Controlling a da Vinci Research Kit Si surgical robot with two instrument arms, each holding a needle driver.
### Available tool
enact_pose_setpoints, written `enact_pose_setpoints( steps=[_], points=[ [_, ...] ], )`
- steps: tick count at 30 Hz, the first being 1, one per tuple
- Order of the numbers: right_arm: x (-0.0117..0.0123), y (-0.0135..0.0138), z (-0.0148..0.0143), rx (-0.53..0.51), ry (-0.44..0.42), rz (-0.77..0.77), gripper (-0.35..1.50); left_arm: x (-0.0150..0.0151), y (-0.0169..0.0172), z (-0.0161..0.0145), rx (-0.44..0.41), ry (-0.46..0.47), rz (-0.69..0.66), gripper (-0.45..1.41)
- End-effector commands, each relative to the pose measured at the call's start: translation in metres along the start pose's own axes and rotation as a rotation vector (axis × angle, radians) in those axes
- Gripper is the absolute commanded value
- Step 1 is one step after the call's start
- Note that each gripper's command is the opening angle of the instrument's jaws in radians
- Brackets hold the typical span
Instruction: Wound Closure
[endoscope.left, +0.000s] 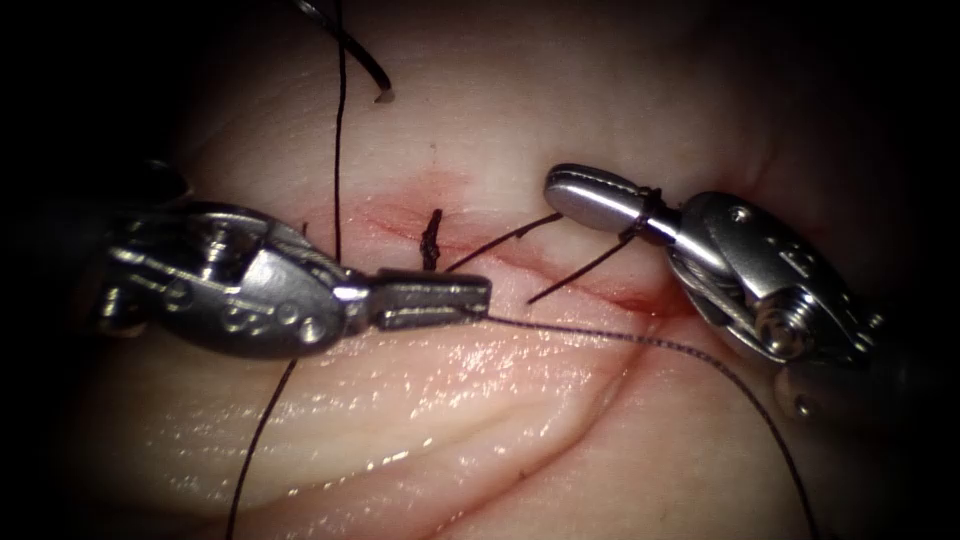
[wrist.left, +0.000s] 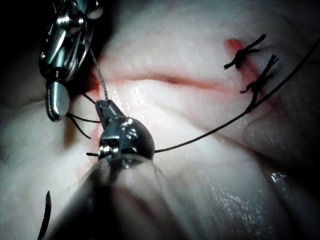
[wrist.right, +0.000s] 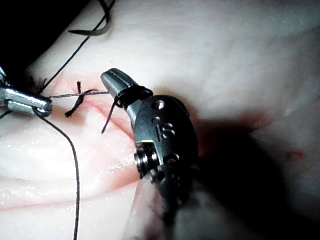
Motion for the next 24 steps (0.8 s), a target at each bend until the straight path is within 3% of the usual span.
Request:
enact_pose_setpoints(
  steps=[1,11,18,24],
  points=[
    [-0.0007,-0.0003,0.0008,0.002,0.003,-0.033,-0.35,-0.0003,-0.0004,0.0006,0.001,0.001,-0.004,-0.45],
    [-0.0028,-0.0026,0.0010,0.018,0.021,-0.170,-0.35,-0.0015,-0.0069,-0.0034,0.055,-0.002,-0.088,-0.45],
    [-0.0044,-0.0036,0.0013,-0.081,-0.025,0.253,-0.35,-0.0017,-0.0077,-0.0040,0.065,-0.044,-0.116,-0.45],
    [-0.0043,-0.0045,0.0008,-0.098,-0.040,0.485,-0.35,-0.0024,-0.0089,-0.0052,0.061,-0.060,-0.126,-0.45]
  ],
)
